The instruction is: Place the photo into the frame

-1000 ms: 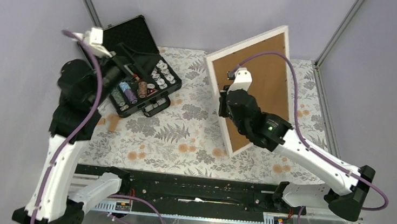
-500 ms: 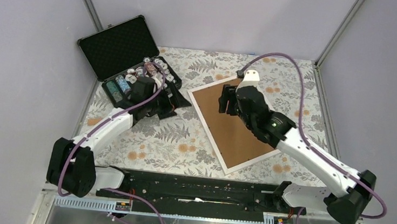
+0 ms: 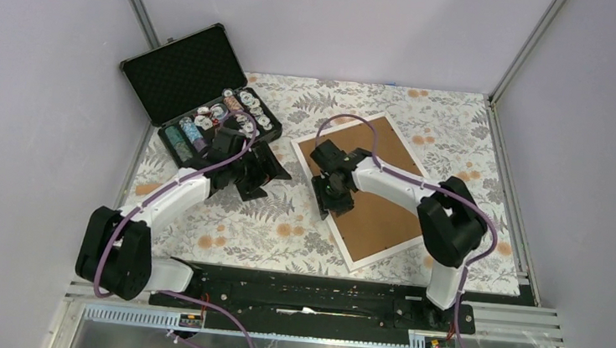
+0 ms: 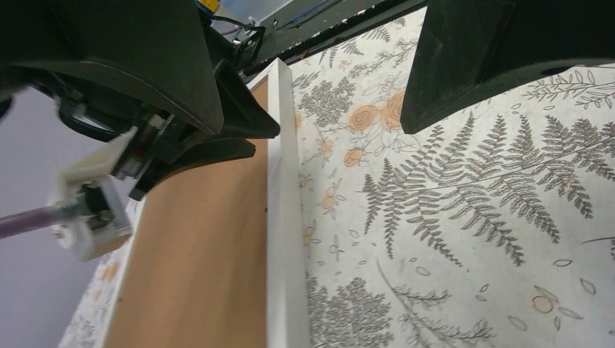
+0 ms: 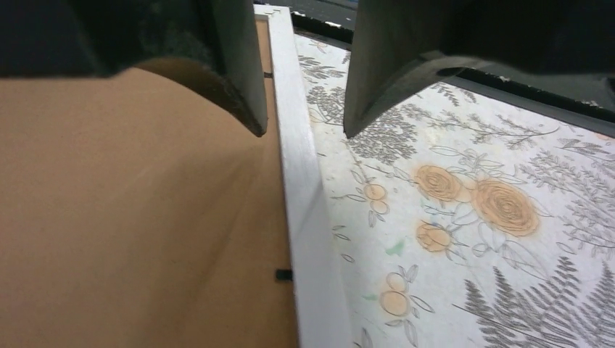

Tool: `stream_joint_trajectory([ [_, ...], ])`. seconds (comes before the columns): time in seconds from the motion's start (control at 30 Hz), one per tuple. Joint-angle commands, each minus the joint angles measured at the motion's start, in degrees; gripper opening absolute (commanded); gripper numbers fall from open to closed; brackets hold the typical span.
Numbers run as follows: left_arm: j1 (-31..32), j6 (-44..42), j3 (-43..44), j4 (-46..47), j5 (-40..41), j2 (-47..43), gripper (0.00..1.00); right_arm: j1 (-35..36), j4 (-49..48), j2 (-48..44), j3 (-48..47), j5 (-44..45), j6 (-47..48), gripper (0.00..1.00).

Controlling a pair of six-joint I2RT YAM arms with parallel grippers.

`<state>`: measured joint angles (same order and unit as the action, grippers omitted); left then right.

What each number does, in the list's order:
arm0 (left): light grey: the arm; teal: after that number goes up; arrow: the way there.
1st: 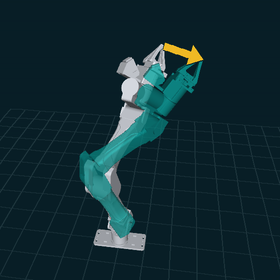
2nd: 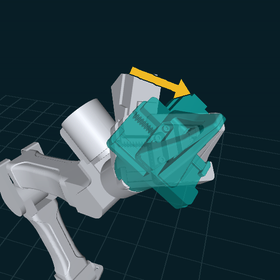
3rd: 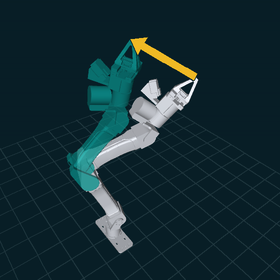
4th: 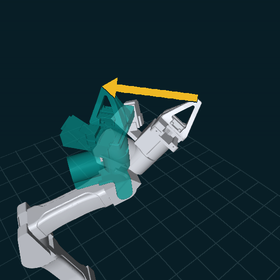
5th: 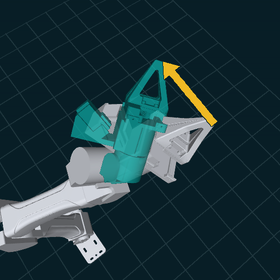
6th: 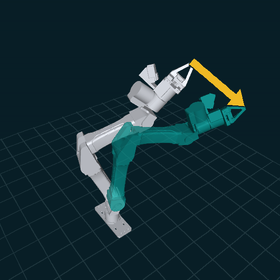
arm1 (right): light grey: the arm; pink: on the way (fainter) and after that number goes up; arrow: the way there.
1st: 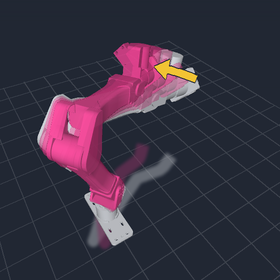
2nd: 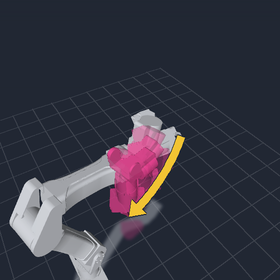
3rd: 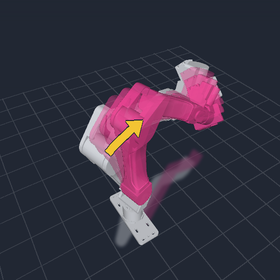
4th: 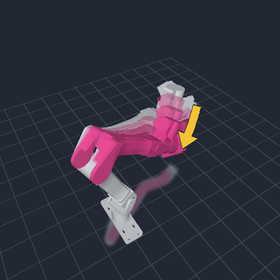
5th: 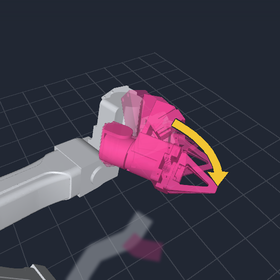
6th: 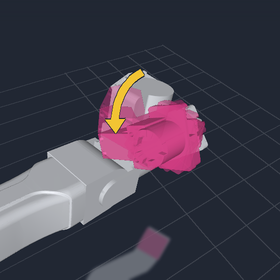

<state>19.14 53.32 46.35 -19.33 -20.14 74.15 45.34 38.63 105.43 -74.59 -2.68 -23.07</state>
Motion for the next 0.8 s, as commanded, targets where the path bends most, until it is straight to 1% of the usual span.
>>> stream_joint_trajectory([
  [0.0, 0.01, 2.41, -1.5, 0.11, -0.25, 1.65, 0.95, 1.43, 8.37, 3.86, -8.31, 0.08, -0.69, 0.45],
  [0.07, 0.02, 3.01, -2.1, 0.41, -0.02, 1.97, 0.93, 1.88, 9.85, 7.02, -10.38, 1.07, -1.6, 0.42],
  [0.2, 0.02, 3.14, -2.17, 0.56, 0.03, 2.62, 0.92, 3.96, 11.12, 11.97, -13.54, 7.4, -2.32, 0.42],
  [0.27, 0.02, 2.67, -2.08, 0.66, -0.52, 3.04, 0.92, 4.96, 11.47, 13.55, -14.39, 10.3, -2.46, 0.44],
  [0.33, -0.06, 2.03, -2.05, 0.86, -1.02, 3.27, 0.92, 5.58, 12.57, 14.51, -14.95, 13.24, -2.12, 0.49],
  [0.37, -0.07, 1.83, -2.24, 1.01, -1.09, 3.21, 0.92, 5.7, 13.03, 14.74, -15.05, 14.35, -1.97, 0.5],
  [0.43, -0.18, 1.66, -3.0, 1.95, -1.44, 3.03, 0.92, 5.82, 13.64, 14.64, -15.19, 14.72, -1.6, 0.5],
  [0.6, -1.38, 1.5, -4.64, 3.52, -2.23, 2.11, 0.91, 5.74, 15.0, 10.51, -14.79, 15.41, -1.7, 0.49],
  [0.7, -2.13, 0.78, -5.15, 3.09, -0.36, 0.28, 0.93, 5.71, 14.74, 8.74, -13.73, 12.98, -1.4, 0.47],
  [0.77, -2.6, 0.44, -5.65, 3.12, 0.84, -1.08, 0.94, 5.72, 13.61, 9.39, -12.48, 11.26, -1.17, 0.46],
])
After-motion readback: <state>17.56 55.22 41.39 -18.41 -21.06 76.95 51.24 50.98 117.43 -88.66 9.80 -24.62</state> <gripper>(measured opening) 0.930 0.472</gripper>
